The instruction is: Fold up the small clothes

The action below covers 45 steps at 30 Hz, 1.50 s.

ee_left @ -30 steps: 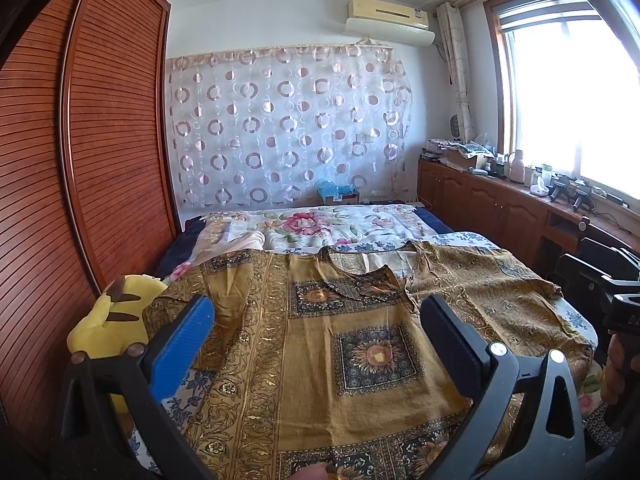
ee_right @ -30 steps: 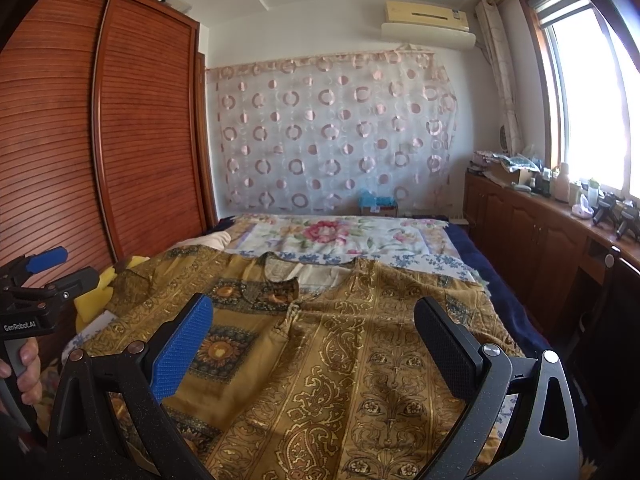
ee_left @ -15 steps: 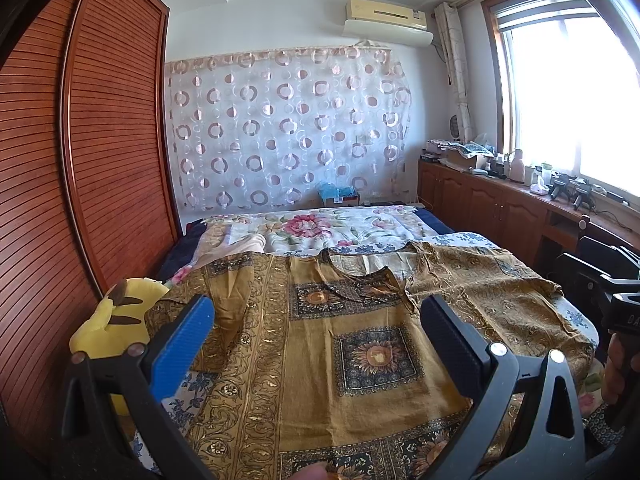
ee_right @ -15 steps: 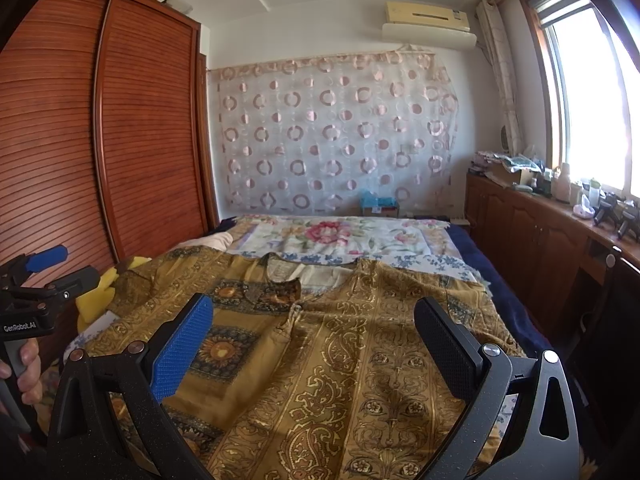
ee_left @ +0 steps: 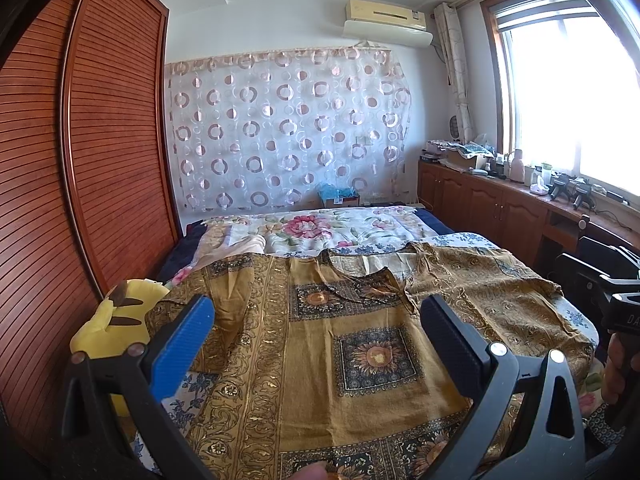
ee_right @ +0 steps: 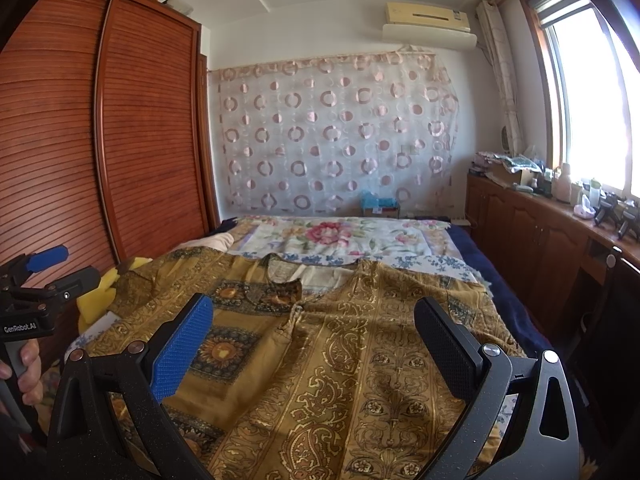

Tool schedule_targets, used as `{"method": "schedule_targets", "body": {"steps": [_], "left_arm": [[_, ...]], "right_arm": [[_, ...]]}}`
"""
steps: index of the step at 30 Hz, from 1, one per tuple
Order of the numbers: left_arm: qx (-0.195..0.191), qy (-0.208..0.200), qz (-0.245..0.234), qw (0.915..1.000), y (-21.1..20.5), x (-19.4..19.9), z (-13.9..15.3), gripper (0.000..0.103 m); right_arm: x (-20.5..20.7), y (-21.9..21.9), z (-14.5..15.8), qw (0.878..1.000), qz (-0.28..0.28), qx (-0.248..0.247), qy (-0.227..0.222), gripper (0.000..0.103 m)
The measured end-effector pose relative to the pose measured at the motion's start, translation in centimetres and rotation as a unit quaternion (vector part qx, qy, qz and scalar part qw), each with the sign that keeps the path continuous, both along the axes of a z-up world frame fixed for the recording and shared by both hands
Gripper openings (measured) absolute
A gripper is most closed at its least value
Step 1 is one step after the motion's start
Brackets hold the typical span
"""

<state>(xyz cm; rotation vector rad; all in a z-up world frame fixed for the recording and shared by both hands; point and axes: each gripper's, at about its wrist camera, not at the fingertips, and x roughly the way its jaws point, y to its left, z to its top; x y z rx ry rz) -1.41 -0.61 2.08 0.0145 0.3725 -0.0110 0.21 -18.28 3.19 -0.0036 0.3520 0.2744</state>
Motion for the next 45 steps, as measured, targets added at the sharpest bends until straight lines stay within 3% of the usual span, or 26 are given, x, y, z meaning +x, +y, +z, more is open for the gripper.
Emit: {"method": "schedule_targets", "body": {"steps": [11, 22, 38, 45], "left_arm": [[-0.003, 0.008, 0.002, 1.0000, -0.2, 0.2, -0.6, 0.103], [-0.009, 0.034, 0.016, 0.9993, 0.6, 0.8, -3.0, 0.103], [-0.005, 0.077, 0.049, 0.9958, 6.0, 3.1, -7.1, 0.103], [-0.015, 0.108, 0.041, 0.9932, 9.2, 5.0, -8.5, 0.103]], "right_arm": [[0.1, 0.5, -0.2, 1.000, -0.001, -0.001, 0.007, 0.102], [1.4, 1.0, -1.8, 0.999, 0.007, -0.007, 0.038, 0.102], [5.9, 4.3, -5.1, 0.994, 0.049, -0.049, 0.080, 0.102], [8.1, 5.7, -7.1, 0.991, 0.063, -0.059, 0.104, 0.102]]}}
